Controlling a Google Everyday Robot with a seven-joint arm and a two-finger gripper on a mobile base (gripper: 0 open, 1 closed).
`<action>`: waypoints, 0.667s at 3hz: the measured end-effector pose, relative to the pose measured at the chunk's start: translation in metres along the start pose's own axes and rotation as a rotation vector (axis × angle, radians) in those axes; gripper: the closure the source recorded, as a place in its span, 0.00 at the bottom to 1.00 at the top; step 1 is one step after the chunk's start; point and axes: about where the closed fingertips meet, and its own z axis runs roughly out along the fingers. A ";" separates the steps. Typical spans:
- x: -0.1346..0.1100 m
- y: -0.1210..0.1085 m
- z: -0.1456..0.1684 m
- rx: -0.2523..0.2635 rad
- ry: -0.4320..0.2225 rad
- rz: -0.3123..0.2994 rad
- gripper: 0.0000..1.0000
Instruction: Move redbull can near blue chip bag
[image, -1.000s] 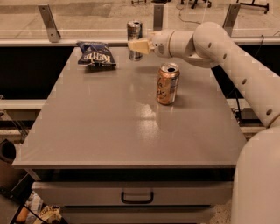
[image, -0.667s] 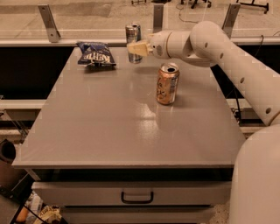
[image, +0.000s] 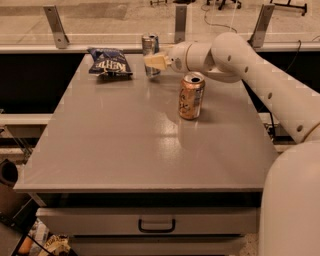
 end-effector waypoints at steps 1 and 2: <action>0.010 -0.002 0.010 0.008 -0.014 0.015 1.00; 0.018 -0.002 0.016 0.025 -0.027 0.021 1.00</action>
Offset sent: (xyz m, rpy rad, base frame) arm 0.0146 0.0034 -0.0295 0.0457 -0.0193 -0.0596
